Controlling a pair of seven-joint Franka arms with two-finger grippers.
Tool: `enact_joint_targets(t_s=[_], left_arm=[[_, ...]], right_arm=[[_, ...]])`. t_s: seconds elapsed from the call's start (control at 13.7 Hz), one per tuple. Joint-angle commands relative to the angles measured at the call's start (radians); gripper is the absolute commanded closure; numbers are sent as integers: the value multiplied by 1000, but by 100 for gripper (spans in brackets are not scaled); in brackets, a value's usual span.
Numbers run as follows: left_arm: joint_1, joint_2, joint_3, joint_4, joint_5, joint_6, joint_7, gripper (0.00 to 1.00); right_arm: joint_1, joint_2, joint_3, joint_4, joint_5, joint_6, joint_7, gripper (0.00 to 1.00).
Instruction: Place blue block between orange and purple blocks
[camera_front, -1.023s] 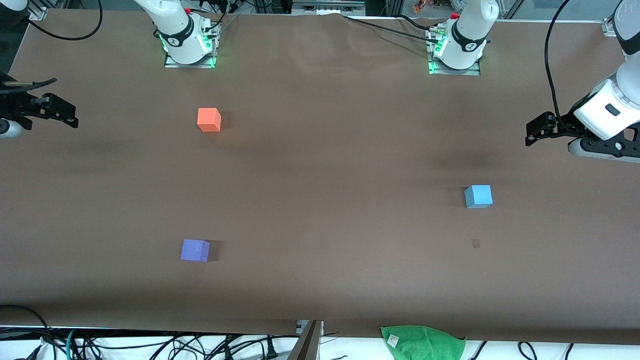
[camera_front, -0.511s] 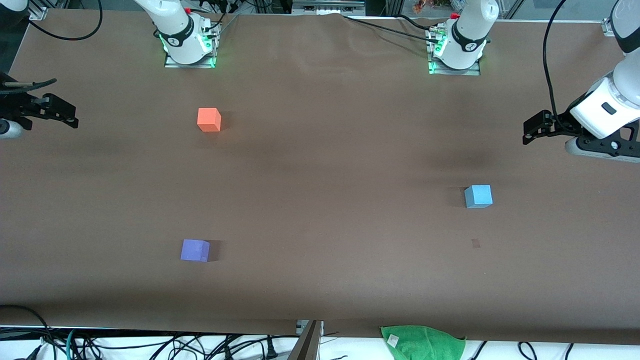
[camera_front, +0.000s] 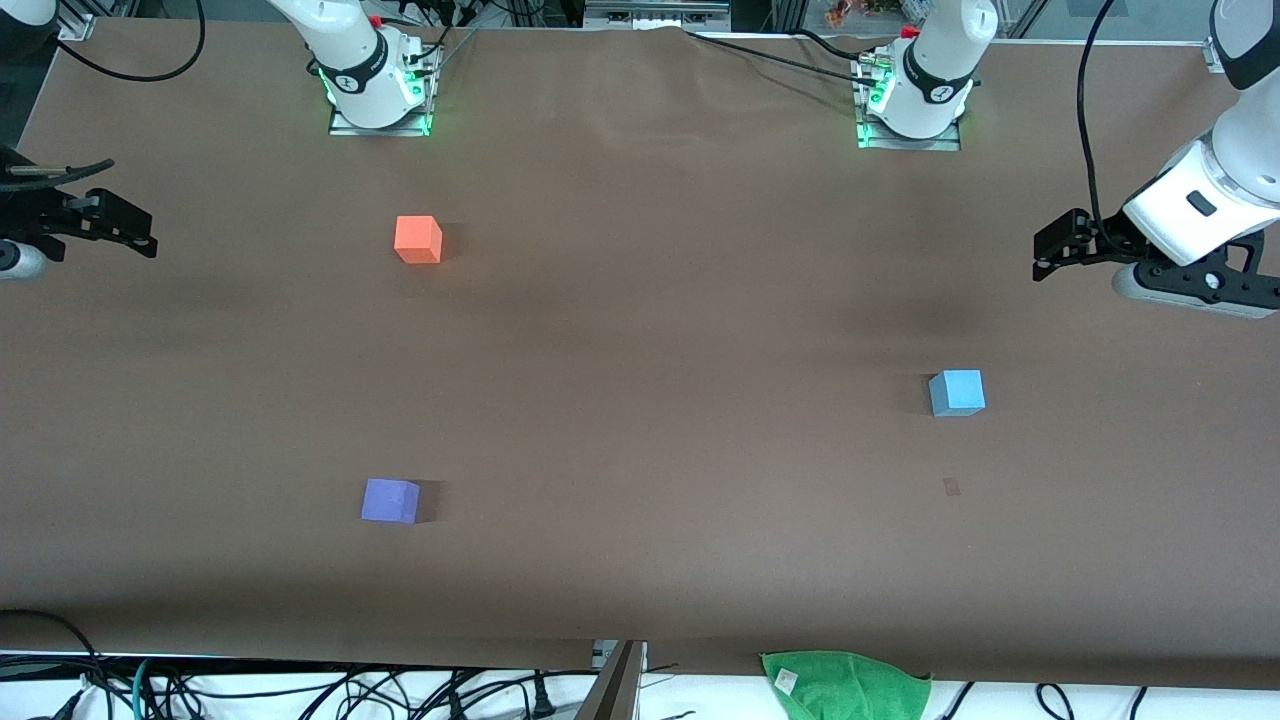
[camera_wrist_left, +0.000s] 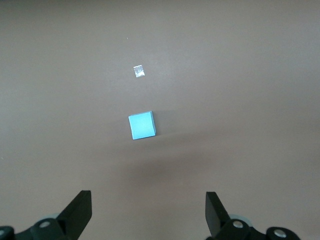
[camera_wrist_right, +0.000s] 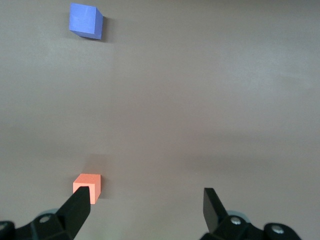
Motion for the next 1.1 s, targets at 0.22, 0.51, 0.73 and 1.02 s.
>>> enact_joint_targets(t_s=[0.22, 0.51, 0.73, 1.02], left_arm=[[1, 17, 2, 33, -2, -25, 4, 0], [12, 17, 6, 63, -2, -25, 1, 0], [13, 34, 6, 57, 1, -31, 3, 0], [12, 124, 6, 65, 75, -25, 3, 0]], right_arm=[[-13, 8, 9, 21, 2, -6, -5, 0], [-14, 8, 9, 21, 2, -6, -5, 0], [-14, 8, 10, 21, 3, -4, -5, 0], [-14, 8, 10, 21, 2, -4, -5, 0]])
